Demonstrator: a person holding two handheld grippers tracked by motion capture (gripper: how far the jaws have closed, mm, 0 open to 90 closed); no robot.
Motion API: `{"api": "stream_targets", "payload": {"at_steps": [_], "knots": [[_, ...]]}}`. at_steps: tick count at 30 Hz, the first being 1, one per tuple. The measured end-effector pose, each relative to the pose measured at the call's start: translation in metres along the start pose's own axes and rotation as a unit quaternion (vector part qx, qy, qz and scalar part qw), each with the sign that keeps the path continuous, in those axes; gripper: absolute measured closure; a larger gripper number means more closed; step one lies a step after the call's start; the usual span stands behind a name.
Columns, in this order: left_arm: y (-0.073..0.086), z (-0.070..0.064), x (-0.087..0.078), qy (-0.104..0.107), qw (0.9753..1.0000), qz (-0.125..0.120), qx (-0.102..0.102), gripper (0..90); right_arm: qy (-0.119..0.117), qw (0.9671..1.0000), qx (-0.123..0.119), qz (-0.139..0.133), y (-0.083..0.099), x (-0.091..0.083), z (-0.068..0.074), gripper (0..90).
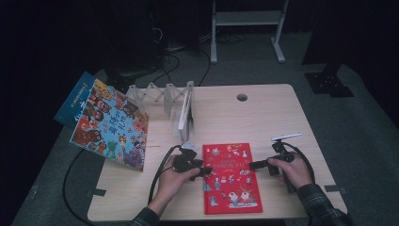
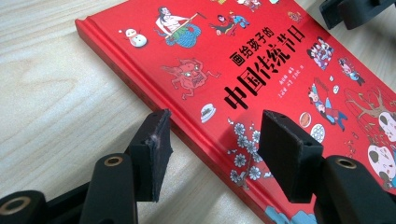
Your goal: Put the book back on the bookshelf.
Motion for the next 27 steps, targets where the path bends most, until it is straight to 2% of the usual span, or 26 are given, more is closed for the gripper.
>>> {"api": "stream_targets", "payload": {"at_steps": [7, 18, 27], "knots": [[0.0, 0.0, 0.0, 0.0, 1.0, -0.001, -0.001, 42.8, 0.021, 0.9997, 0.009, 0.009, 0.002, 0.002, -0.01, 68.7], [0.0, 0.0, 0.0, -0.002, 1.0, -0.001, -0.001, 42.8, 0.018, 0.9995, 0.019, 0.017, 0.003, 0.005, -0.012, 68.9], [0.0, 0.0, 0.0, -0.002, 1.0, 0.001, -0.001, 42.8, 0.015, 0.9996, 0.013, 0.021, 0.004, 0.005, -0.009, 68.4]]}}
Point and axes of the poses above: each handheld gripper's, and its own axes: x roughly forward along the jaws, y roughly out of its underside, z roughly to its left, the point moved 10 cm from there along x, roughly forward along the jaws, and after that the axes turned 2 degrees about y, right-handed, at the moved point
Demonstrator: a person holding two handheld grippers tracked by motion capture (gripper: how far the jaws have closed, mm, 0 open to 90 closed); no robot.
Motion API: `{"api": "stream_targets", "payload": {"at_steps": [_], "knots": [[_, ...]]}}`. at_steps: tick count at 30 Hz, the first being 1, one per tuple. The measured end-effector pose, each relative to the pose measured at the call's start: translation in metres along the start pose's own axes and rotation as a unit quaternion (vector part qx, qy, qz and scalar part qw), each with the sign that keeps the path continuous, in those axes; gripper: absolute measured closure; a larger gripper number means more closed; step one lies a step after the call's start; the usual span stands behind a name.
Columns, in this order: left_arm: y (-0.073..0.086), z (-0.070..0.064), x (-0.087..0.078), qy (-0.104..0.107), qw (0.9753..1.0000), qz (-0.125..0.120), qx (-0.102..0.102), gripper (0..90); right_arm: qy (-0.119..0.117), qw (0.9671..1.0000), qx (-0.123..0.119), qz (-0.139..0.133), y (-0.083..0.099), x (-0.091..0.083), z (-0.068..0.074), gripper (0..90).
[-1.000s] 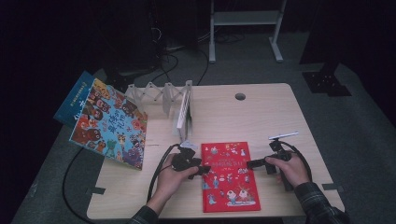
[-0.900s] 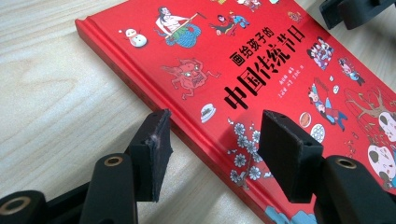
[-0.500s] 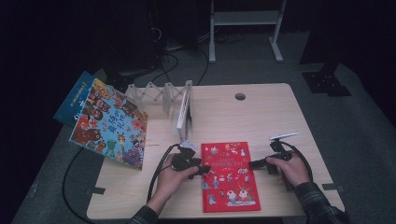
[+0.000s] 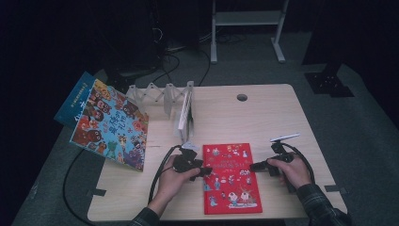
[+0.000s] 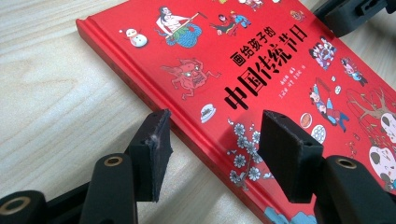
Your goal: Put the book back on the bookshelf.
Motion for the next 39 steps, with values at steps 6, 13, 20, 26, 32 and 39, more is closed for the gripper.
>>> {"api": "stream_targets", "payload": {"at_steps": [6, 13, 20, 26, 32, 39], "knots": [[0.0, 0.0, 0.0, 0.001, 1.0, 0.001, 0.0, 42.8, -0.04, 0.999, 0.0, -0.022, -0.005, -0.01, 0.011, 69.6], [0.0, 0.0, 0.0, 0.001, 1.0, 0.002, 0.0, 42.9, -0.043, 0.9987, -0.014, -0.026, -0.01, -0.005, 0.02, 67.1], [0.0, 0.001, 0.0, 0.001, 1.0, 0.004, 0.0, 42.8, -0.047, 0.998, -0.031, -0.028, -0.014, 0.003, 0.027, 63.8], [0.0, 0.0, 0.0, 0.003, 1.0, 0.0, -0.005, 42.8, -0.044, 0.9969, -0.055, -0.035, -0.016, 0.006, 0.03, 62.2], [0.001, 0.0, -0.001, 0.02, 0.9997, -0.001, -0.014, 38.2, -0.053, 0.9928, -0.088, -0.063, -0.019, 0.001, 0.038, 65.6], [-0.001, 0.004, -0.012, 0.03, 0.9988, -0.018, -0.034, 33.9, -0.065, 0.982, -0.141, -0.107, -0.025, -0.007, 0.055, 69.9]]}}
Point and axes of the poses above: each handheld gripper's, and its own axes: x roughly forward along the jaws, y roughly out of its underside, z roughly to its left, the point moved 10 cm from there along x, roughly forward along the jaws, and after that the axes turned 2 degrees about y, right-handed, at the moved point
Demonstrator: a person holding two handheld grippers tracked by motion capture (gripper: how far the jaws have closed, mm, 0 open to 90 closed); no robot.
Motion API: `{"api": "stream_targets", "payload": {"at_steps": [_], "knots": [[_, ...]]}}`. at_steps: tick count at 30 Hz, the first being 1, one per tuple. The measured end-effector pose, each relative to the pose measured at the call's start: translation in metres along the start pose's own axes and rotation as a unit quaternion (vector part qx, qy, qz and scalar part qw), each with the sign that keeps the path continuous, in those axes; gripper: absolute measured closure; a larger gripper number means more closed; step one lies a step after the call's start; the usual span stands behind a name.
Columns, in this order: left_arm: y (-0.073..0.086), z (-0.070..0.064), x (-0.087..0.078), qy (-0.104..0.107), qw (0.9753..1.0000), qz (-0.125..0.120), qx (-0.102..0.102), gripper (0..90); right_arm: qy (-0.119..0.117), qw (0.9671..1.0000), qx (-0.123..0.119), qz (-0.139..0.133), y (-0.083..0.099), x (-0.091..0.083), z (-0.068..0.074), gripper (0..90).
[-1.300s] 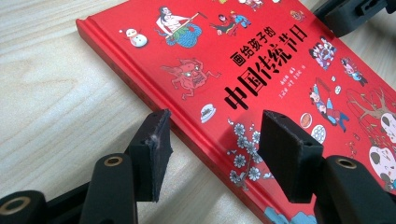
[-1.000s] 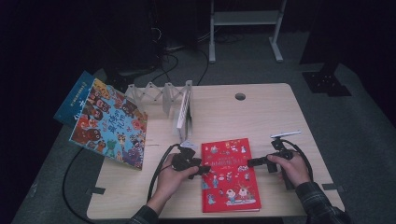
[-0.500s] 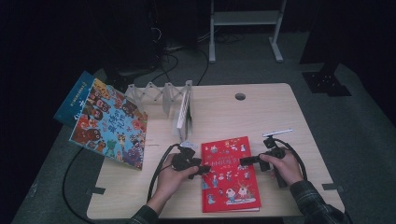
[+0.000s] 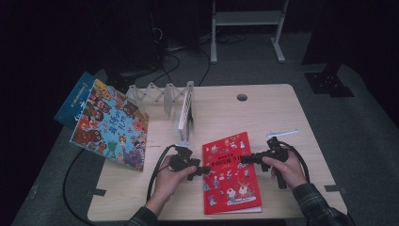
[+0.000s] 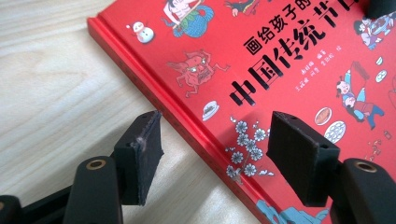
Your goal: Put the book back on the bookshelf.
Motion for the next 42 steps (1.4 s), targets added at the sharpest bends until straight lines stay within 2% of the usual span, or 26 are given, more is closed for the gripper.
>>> {"api": "stream_targets", "payload": {"at_steps": [3, 7, 10, 13, 18, 20, 22, 26, 30, 32, 33, 36, 38, 42], "knots": [[0.0, 0.0, -0.003, 0.004, 1.0, -0.007, -0.002, 32.7, 0.004, 0.9999, -0.014, -0.005, -0.003, -0.001, 0.004, 70.4], [-0.001, -0.001, -0.006, 0.01, 0.9999, -0.011, -0.004, 31.8, 0.007, 0.9997, -0.02, -0.012, -0.006, -0.002, 0.007, 71.5], [-0.005, -0.002, -0.009, 0.017, 0.9995, -0.025, -0.009, 30.7, 0.006, 0.9995, -0.02, -0.025, -0.01, -0.005, 0.01, 73.7], [-0.01, -0.004, -0.013, 0.025, 0.9987, -0.042, -0.011, 28.5, 0.002, 0.9985, -0.019, -0.051, -0.018, -0.013, 0.014, 77.0], [-0.022, -0.01, -0.02, 0.046, 0.996, -0.076, -0.003, 26.4, -0.003, 0.9964, -0.024, -0.081, -0.028, -0.027, 0.02, 80.2], [-0.028, -0.014, -0.022, 0.063, 0.9933, -0.096, -0.009, 25.9, -0.008, 0.9959, -0.025, -0.087, -0.031, -0.031, 0.024, 81.3], [-0.032, -0.018, -0.021, 0.074, 0.9917, -0.105, -0.01, 25.2, -0.015, 0.9953, -0.027, -0.092, -0.032, -0.034, 0.027, 82.1], [-0.034, -0.021, -0.015, 0.067, 0.993, -0.097, 0.002, 22.7, -0.014, 0.9952, -0.033, -0.091, -0.033, -0.035, 0.03, 82.2], [-0.031, -0.018, -0.01, 0.06, 0.9943, -0.088, -0.001, 24.1, -0.016, 0.9949, -0.032, -0.094, -0.033, -0.037, 0.029, 82.4], [-0.029, -0.019, -0.008, 0.065, 0.9943, -0.084, -0.004, 24.0, -0.017, 0.9949, -0.033, -0.094, -0.033, -0.037, 0.029, 82.5], [-0.027, -0.023, -0.003, 0.077, 0.9943, -0.075, -0.002, 24.0, -0.019, 0.9946, -0.035, -0.096, -0.034, -0.037, 0.031, 82.7], [-0.024, -0.031, 0.004, 0.091, 0.9938, -0.063, 0.009, 24.5, -0.021, 0.9944, -0.037, -0.096, -0.034, -0.037, 0.032, 82.7], [-0.023, -0.036, 0.009, 0.102, 0.9929, -0.061, 0.008, 25.5, -0.022, 0.9944, -0.037, -0.096, -0.034, -0.037, 0.033, 82.7], [-0.023, -0.037, 0.01, 0.111, 0.9919, -0.061, 0.002, 26.0, -0.02, 0.9942, -0.041, -0.097, -0.034, -0.038, 0.032, 82.6]]}}
Point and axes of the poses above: each handheld gripper's, and its own axes: x roughly forward along the jaws, y roughly out of its underside, z roughly to its left, the point moved 10 cm from there along x, roughly forward along the jaws, and after that the axes turned 2 degrees about y, right-handed, at the moved point
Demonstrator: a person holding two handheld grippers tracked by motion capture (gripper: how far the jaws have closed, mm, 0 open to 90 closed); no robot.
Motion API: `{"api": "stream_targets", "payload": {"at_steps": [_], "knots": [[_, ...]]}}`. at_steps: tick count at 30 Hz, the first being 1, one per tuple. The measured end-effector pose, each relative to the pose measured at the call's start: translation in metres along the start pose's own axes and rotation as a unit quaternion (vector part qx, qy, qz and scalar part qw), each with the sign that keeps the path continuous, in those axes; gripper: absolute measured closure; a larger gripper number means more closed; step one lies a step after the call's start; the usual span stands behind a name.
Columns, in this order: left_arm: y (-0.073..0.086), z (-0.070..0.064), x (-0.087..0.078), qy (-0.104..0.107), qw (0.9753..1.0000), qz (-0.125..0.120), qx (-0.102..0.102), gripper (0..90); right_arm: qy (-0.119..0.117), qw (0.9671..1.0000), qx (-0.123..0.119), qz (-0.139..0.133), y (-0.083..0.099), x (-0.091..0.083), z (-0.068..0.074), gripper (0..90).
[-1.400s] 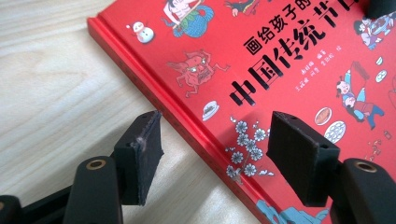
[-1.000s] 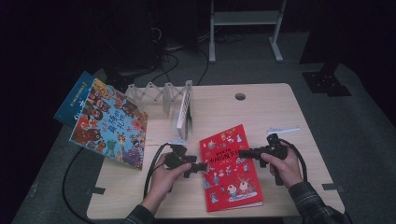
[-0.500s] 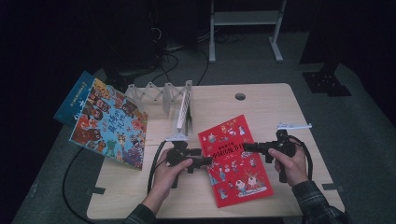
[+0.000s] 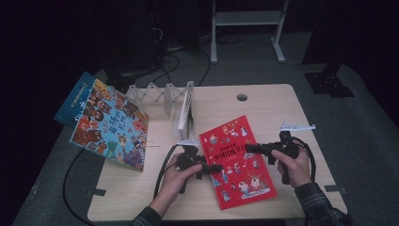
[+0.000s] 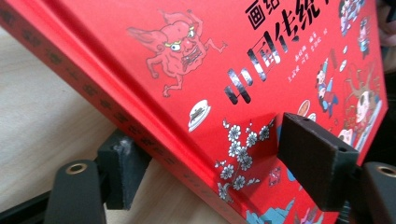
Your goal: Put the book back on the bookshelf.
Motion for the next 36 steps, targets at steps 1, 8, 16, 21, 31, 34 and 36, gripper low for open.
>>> {"api": "stream_targets", "payload": {"at_steps": [1, 8, 16, 21, 31, 34, 36], "knots": [[0.0, 0.0, 0.0, 0.003, 1.0, -0.002, -0.001, 26.9, -0.001, 1.0, 0.0, 0.0, 0.0, 0.0, 0.0, 82.6], [-0.008, -0.003, -0.009, 0.02, 0.9993, -0.027, -0.013, 40.3, -0.012, 0.9999, 0.002, -0.011, -0.003, -0.005, 0.002, 83.6], [-0.02, -0.008, -0.023, 0.024, 0.9981, -0.056, 0.006, 51.6, -0.023, 0.9993, -0.006, -0.027, -0.008, -0.011, 0.005, 83.2], [-0.025, -0.011, -0.028, 0.028, 0.9965, -0.077, 0.014, 58.0, -0.016, 0.999, -0.023, -0.035, -0.012, -0.013, 0.005, 80.7], [-0.037, -0.021, -0.045, 0.028, 0.9937, -0.099, 0.043, 68.1, 0.015, 0.9976, -0.058, -0.035, -0.012, -0.01, 0.0, 70.6], [-0.039, -0.024, -0.047, 0.028, 0.9933, -0.101, 0.047, 70.2, 0.026, 0.9969, -0.068, -0.032, -0.011, -0.008, -0.001, 67.0], [-0.04, -0.026, -0.049, 0.029, 0.9932, -0.1, 0.053, 71.5, 0.033, 0.9963, -0.073, -0.031, -0.011, -0.007, -0.003, 64.7]]}}
Point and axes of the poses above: each handheld gripper's, and its own axes: x roughly forward along the jaws, y roughly out of its underside, z roughly to its left, the point moved 10 cm from there along x, roughly forward along the jaws, and after that the axes turned 2 degrees about y, right-handed, at the moved point
